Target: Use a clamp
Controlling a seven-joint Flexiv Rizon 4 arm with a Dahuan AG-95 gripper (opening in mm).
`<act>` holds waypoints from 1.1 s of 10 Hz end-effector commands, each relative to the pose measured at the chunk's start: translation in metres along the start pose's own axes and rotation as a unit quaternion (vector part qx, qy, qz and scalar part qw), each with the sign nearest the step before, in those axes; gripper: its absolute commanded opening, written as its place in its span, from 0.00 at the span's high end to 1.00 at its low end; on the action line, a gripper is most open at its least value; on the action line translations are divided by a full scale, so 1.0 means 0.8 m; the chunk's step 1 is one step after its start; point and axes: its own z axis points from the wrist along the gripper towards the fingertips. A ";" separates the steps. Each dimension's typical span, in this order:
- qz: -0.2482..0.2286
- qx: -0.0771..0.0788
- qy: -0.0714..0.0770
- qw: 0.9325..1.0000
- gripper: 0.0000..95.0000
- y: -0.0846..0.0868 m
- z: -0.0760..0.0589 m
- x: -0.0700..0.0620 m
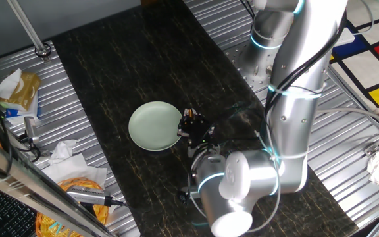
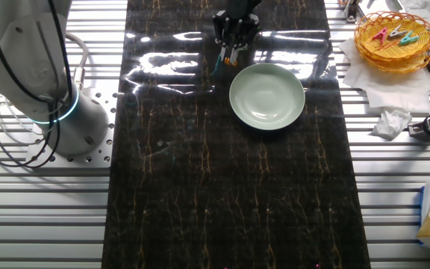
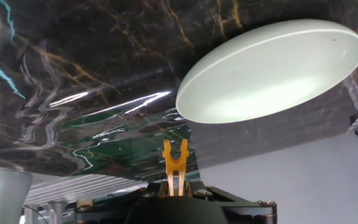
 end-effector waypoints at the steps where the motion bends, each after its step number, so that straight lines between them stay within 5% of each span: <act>1: -0.004 -0.001 -0.003 1.000 1.00 0.000 0.000 0.000; 4: -0.004 0.006 0.013 1.000 1.00 0.000 0.000 0.000; 6: -0.019 0.015 0.043 0.999 1.00 0.003 0.003 -0.002; 11: -0.017 0.029 0.068 0.997 1.00 0.008 0.010 -0.006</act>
